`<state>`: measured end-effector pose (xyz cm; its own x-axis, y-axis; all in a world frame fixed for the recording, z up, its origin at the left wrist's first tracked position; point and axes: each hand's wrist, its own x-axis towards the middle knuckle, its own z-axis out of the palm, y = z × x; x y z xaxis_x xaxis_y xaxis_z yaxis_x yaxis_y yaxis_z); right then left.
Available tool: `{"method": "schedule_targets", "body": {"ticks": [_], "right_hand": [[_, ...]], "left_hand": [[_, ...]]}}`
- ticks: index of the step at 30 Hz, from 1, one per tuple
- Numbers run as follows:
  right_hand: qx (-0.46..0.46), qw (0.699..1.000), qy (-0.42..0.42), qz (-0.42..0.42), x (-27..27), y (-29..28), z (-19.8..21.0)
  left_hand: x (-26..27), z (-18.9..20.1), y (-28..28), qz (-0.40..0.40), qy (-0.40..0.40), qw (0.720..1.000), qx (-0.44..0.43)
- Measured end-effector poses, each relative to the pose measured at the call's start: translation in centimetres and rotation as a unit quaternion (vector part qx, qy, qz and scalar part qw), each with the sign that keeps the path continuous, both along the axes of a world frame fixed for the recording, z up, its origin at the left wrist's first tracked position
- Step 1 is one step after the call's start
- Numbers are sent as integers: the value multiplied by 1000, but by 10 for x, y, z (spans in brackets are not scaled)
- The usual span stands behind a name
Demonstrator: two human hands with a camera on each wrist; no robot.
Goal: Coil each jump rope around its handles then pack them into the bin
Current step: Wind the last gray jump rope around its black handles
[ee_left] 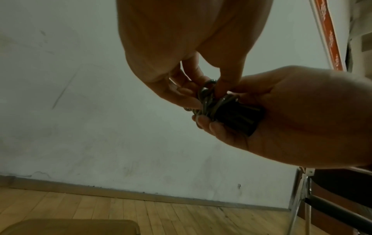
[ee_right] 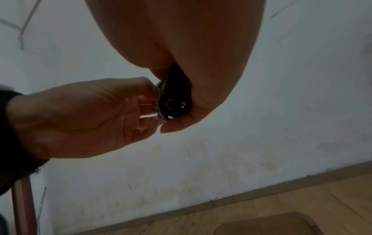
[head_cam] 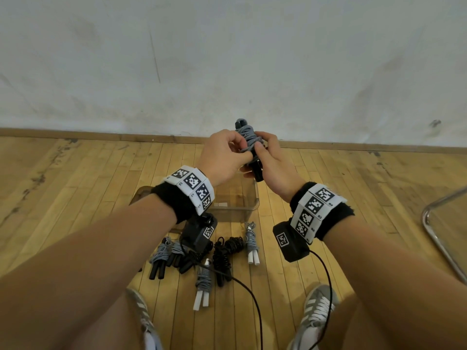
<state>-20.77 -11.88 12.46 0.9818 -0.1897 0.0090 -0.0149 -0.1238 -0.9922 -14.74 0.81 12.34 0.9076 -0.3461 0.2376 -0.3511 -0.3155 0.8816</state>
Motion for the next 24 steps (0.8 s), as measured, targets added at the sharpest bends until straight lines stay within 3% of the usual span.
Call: {"method": "schedule_targets", "body": {"ticks": [7,14,24], "right_hand": [[118,992,-4,-47,-1,8,3],[150,987,19,-57,-1,6,4],[149,985,30,-83,5,-3,-2]], "left_hand": [[-3,0,-9,56,-30,998,-19],[-5,-3,-7,70,-76,995,-6],[-2,-3,-2,-4,-98,995,-1]]}}
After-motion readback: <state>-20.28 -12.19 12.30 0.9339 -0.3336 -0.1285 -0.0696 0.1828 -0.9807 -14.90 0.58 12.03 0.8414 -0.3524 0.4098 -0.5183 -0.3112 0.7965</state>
